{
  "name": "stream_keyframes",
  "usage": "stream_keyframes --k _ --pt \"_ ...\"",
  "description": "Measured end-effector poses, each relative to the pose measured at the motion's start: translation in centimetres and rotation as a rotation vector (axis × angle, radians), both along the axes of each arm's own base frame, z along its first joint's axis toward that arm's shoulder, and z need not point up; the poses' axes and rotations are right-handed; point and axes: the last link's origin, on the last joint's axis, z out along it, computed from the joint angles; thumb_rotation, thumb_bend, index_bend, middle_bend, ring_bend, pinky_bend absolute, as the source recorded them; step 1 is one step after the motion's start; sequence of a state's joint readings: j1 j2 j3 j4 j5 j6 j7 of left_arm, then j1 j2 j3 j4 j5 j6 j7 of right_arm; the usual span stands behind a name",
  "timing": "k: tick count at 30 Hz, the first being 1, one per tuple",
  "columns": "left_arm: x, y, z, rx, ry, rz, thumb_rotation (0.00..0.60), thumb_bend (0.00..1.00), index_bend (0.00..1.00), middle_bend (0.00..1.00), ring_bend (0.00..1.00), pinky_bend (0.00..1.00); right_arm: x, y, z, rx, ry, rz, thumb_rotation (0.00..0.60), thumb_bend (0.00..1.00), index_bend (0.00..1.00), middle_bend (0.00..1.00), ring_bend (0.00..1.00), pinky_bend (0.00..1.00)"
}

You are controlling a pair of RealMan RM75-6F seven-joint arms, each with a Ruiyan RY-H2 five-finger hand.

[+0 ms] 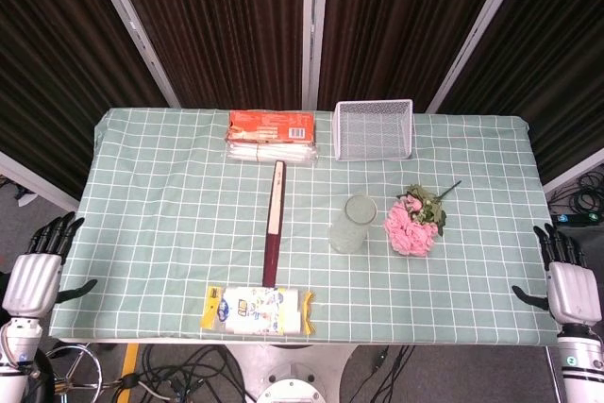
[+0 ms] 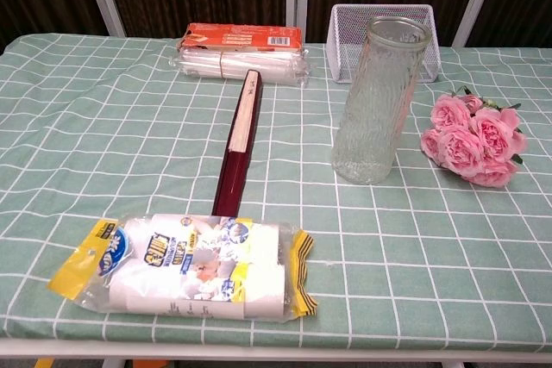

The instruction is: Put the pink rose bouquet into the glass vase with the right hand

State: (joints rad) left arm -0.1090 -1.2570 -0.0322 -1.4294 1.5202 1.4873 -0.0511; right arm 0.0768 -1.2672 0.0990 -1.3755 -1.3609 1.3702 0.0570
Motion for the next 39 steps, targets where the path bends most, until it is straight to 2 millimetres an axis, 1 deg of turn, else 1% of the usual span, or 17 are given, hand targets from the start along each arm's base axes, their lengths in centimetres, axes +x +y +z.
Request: stream_keyframes --k 6,10,15,19,23,28,34,39 --pt "-0.1 0.0 0.0 -0.002 0.000 0.003 0.600 0.00 0.07 0.00 0.00 0.12 0.0 -0.3 0.0 0.009 0.015 0.002 0.600 0.03 0.00 0.00 0.00 0.00" --pt "0.0 0.1 0.0 -0.005 0.002 -0.001 0.600 0.00 0.07 0.00 0.00 0.12 0.1 -1.2 0.3 0.031 0.037 0.014 0.600 0.03 0.00 0.00 0.00 0.00" --pt "0.3 0.3 0.0 -0.007 0.004 -0.009 0.600 0.00 0.07 0.00 0.00 0.12 0.7 -3.7 0.5 0.121 0.111 0.082 0.600 0.03 0.00 0.00 0.00 0.00" --pt "0.4 0.4 -0.2 -0.019 -0.007 -0.015 0.600 0.00 0.07 0.00 0.00 0.12 2.1 -6.1 0.2 0.232 0.188 0.186 0.600 0.01 0.00 0.00 0.00 0.00" --pt "0.5 0.5 -0.2 -0.031 -0.008 -0.016 0.600 0.00 0.07 0.00 0.00 0.12 3.7 -8.8 -0.6 0.335 0.274 0.280 0.600 0.00 0.00 0.00 0.00 0.00" --pt "0.2 0.5 -0.1 -0.024 -0.004 -0.015 0.600 0.00 0.07 0.00 0.00 0.12 5.3 -11.2 -2.1 0.428 0.369 0.353 0.600 0.00 0.00 0.00 0.00 0.00" --pt "-0.1 0.4 0.0 -0.017 -0.005 -0.008 0.600 0.00 0.07 0.00 0.00 0.12 6.3 -13.3 -3.8 0.478 0.412 0.377 0.600 0.00 0.00 0.00 0.00 0.00" --pt "-0.3 0.4 0.1 -0.015 -0.023 -0.004 0.600 0.00 0.07 0.00 0.00 0.12 6.6 -14.7 -4.8 0.480 0.371 0.388 0.600 0.00 0.00 0.00 0.00 0.00"
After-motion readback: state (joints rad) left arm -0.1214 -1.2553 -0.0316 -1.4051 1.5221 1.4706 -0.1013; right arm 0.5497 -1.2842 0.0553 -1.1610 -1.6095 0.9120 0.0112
